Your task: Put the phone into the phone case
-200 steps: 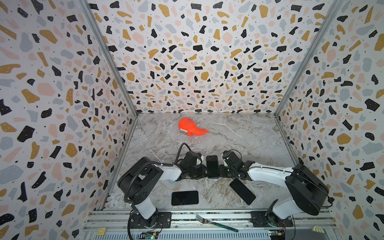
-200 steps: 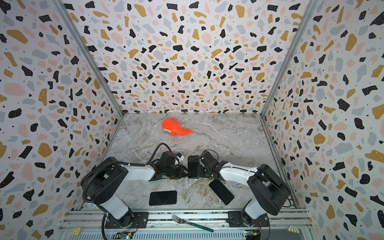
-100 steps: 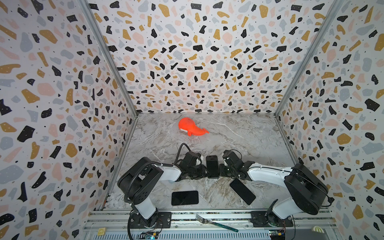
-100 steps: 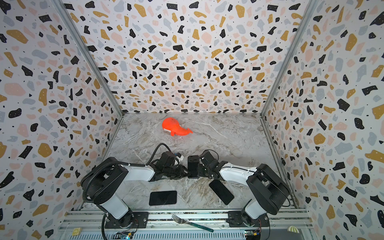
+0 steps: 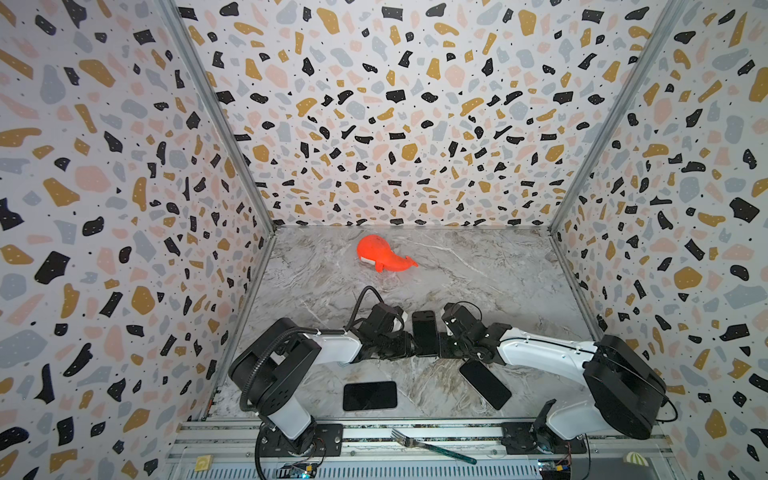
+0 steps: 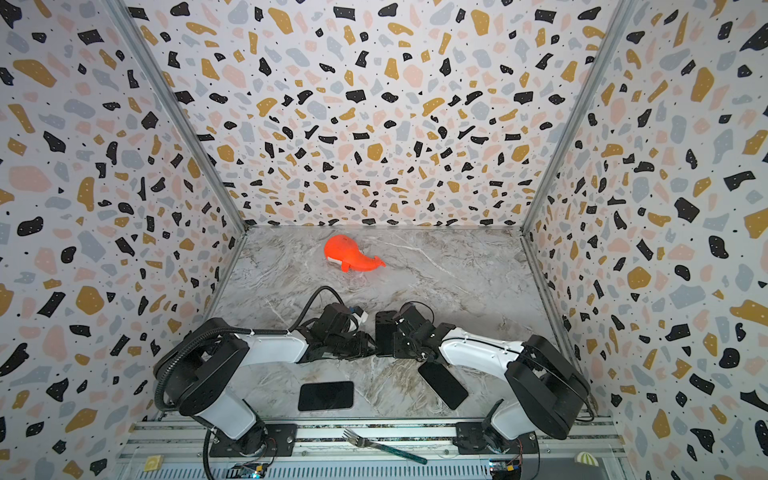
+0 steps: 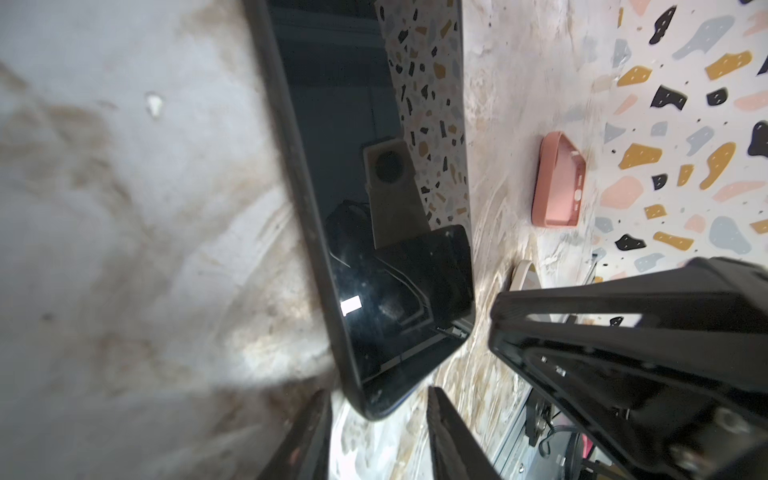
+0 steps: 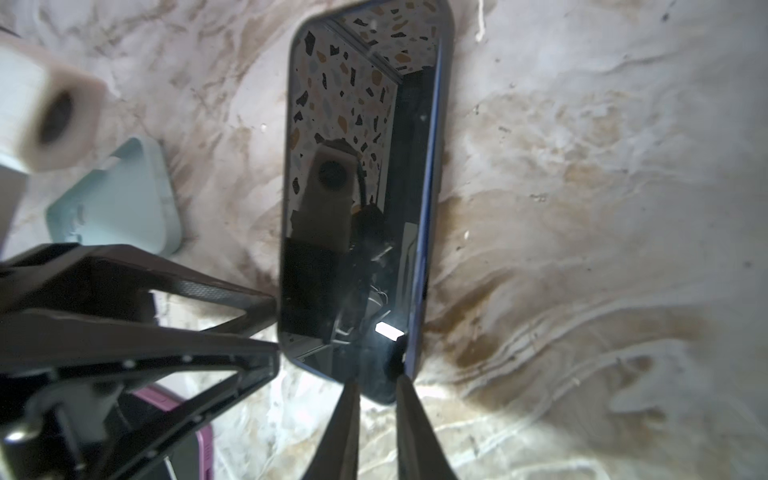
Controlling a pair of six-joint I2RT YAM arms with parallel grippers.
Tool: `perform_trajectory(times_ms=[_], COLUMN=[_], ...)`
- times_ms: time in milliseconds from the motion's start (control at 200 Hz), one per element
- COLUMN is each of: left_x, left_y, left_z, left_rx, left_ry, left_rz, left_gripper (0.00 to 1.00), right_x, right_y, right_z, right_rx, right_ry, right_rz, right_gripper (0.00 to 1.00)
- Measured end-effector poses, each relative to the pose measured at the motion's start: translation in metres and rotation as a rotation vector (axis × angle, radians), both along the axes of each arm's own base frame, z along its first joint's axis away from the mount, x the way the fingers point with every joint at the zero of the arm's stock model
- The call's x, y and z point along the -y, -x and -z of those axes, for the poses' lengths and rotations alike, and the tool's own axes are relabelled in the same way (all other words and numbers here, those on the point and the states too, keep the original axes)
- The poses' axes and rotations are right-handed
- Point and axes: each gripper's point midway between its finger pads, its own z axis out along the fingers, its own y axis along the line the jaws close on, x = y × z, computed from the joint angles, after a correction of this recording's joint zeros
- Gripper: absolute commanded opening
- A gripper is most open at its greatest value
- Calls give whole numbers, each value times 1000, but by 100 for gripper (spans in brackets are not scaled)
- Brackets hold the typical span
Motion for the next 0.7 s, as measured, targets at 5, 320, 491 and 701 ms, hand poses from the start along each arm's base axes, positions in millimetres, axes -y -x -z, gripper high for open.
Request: perform_trajectory(times_ms=[5,320,491,701], left_x=[0,-3,-2,1], left_y=[0,1,2,1], left_z=[0,-1,0,0], left_rx=[-1,14,6,3], left_ry=[0,-20,-16,-3], left_rz=[0,16,19,20], left_gripper=[46,48,47,46], right_x=[0,1,0,-3], right_y=[0,2,4,6], right_z=[-1,5,13,18], right_rx=[1,-16,-40,-57], right_ry=[-1,14,22,8], right_rz=[0,-2,-8,-19], right_gripper=[21,21,21,18])
